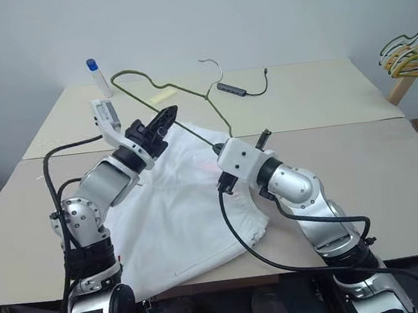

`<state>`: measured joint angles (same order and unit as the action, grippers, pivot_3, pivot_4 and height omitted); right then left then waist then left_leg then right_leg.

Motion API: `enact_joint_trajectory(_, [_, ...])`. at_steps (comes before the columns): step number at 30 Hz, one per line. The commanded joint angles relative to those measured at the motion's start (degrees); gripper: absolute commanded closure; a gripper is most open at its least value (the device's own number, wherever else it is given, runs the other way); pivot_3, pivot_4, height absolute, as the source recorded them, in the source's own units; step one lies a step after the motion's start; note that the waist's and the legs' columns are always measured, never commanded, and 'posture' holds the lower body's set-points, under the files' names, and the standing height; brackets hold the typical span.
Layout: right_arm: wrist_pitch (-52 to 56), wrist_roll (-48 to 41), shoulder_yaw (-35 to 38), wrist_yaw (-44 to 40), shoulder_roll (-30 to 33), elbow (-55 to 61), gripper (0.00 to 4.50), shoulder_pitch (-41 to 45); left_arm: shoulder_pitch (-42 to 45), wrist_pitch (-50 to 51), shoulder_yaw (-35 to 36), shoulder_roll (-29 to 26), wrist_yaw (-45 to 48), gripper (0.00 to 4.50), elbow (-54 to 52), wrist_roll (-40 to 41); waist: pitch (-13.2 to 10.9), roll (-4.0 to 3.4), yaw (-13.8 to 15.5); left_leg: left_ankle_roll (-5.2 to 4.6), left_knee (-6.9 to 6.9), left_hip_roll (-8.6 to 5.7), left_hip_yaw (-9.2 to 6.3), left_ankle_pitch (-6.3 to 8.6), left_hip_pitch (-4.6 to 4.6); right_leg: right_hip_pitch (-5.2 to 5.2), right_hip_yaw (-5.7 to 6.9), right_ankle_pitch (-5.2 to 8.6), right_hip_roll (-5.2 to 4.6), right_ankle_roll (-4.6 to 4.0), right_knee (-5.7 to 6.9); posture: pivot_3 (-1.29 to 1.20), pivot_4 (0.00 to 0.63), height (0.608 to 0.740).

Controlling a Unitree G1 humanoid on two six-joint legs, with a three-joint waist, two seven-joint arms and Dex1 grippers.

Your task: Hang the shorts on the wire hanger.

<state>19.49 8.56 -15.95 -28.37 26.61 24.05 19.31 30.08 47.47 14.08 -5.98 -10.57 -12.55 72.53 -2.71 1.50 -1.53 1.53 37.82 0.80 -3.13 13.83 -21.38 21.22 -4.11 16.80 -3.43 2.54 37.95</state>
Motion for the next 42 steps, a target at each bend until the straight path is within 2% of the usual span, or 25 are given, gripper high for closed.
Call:
enact_joint_trajectory(1, [-3.82,2.01,0.27,0.70,0.32,1.27,3.96,0.67,0.97,-2.33,-0.92,-1.09,1.35,4.50,-1.34,-3.97,0.00,0.00,0.02,0.00,0.00,0.00,0.00,0.00,0.00,0.00,0.00,0.00,0.00,0.00,0.00,-0.02,0.000,0.740])
enact_joint_trajectory(3, [-4.25,1.48,0.31,-0.83,0.74,1.52,3.49,0.49,0.72,-3.15,-1.99,-1.53,2.67,4.50,-2.04,-6.16,0.00,0.00,0.01,0.00,0.00,0.00,0.02,0.00,0.01,0.00,-0.01,0.00,0.00,0.00,-0.01,-0.02,0.000,0.740])
enact_joint_trajectory(8, [-5.26,-0.73,2.73,-1.43,0.19,2.61,1.74,0.17,-0.24,-5.16,-2.44,-3.41,9.17,4.50,-2.87,-9.66,0.00,0.00,0.12,0.01,-0.01,0.00,0.03,0.00,0.00,-0.01,0.00,0.00,0.00,0.00,-0.05,-0.02,0.000,0.740])
enact_joint_trajectory(10, [-4.34,-5.92,5.94,-3.23,-0.43,4.22,1.08,-0.03,-0.86,-5.98,-1.84,-5.47,12.91,4.50,-2.94,-10.77,0.00,0.00,0.05,0.01,-0.01,0.00,0.02,0.00,0.00,0.00,0.00,0.00,0.00,0.00,-0.05,-0.02,0.000,0.740])
enact_joint_trajectory(12, [2.43,-18.61,11.85,-7.38,-1.29,7.66,0.37,0.41,-1.22,-6.28,0.41,-8.01,17.74,4.50,-2.47,-9.26,-0.01,-0.01,-0.01,0.01,-0.02,0.01,0.02,0.00,0.00,0.00,0.01,0.00,0.01,-0.01,-0.05,-0.02,0.000,0.740])
enact_joint_trajectory(13, [8.79,-28.21,16.07,-9.74,-1.00,8.73,0.03,1.37,-1.39,-5.80,2.03,-10.52,22.04,4.50,-2.06,-7.59,-0.01,0.00,-0.03,0.01,-0.02,0.01,0.01,0.00,-0.01,0.00,0.01,0.00,0.01,-0.01,-0.04,-0.02,0.000,0.740])
enact_joint_trajectory(15, [19.94,-46.76,23.85,-14.11,1.17,7.46,0.01,3.65,-2.16,-4.67,4.56,-16.67,33.87,4.50,-1.60,-4.77,-0.07,0.01,-0.58,0.01,-0.02,0.03,0.00,0.00,-0.02,0.00,0.02,0.00,0.02,-0.01,-0.04,-0.01,0.000,0.740])
enact_joint_trajectory(16, [23.22,-52.04,25.92,-15.30,2.28,6.64,0.01,4.41,-2.42,-4.32,5.07,-18.71,37.74,4.50,-1.31,-3.89,-0.08,-0.01,-0.80,0.01,-0.02,0.05,-0.02,0.00,-0.01,-0.03,0.05,-0.01,0.03,-0.04,-0.03,-0.01,0.000,0.740])
enact_joint_trajectory(20, [27.91,-59.55,26.75,-23.36,8.10,1.82,0.01,4.95,-1.41,-2.80,6.87,-26.76,54.63,4.50,2.21,-1.40,-0.09,-0.02,-0.87,-0.01,-0.06,0.07,0.00,0.00,0.03,-0.07,0.11,0.03,0.02,-0.06,-0.09,-0.01,0.000,0.740])
enact_joint_trajectory(22, [28.81,-59.75,25.30,-25.03,9.33,-1.15,0.01,5.26,-0.49,-2.21,6.81,-29.28,60.73,4.50,3.49,-0.98,-0.09,-0.02,-0.94,-0.01,-0.06,0.07,0.03,0.00,0.05,-0.08,0.11,0.06,0.03,-0.04,-0.10,-0.01,0.000,0.740])
enact_joint_trajectory(25, [32.85,-57.36,19.07,-29.77,13.53,-7.42,0.01,5.97,0.94,-0.63,7.15,-31.86,69.74,4.50,5.95,0.90,-0.09,-0.02,-0.98,-0.01,-0.06,0.08,0.09,0.00,0.04,-0.06,0.09,0.24,0.03,0.27,-0.15,-0.02,0.000,0.740])
enact_joint_trajectory(31, [40.17,-60.87,12.59,-38.13,14.56,-13.59,0.01,9.90,3.14,0.24,6.95,-31.20,75.59,4.50,7.96,2.66,-0.13,-0.05,-1.14,-0.02,-0.07,0.11,0.08,0.01,-0.11,0.06,0.07,0.22,0.03,0.26,-0.18,-0.02,0.000,0.740])
enact_joint_trajectory(42, [43.41,-62.69,12.67,-32.15,9.01,-9.00,0.01,14.16,2.34,-1.91,5.99,-28.36,75.25,4.50,6.31,0.06,-0.14,-0.03,-0.95,-0.01,-0.04,0.13,0.03,0.01,-0.21,0.11,0.10,0.14,0.02,0.22,-0.18,-0.02,0.000,0.740])
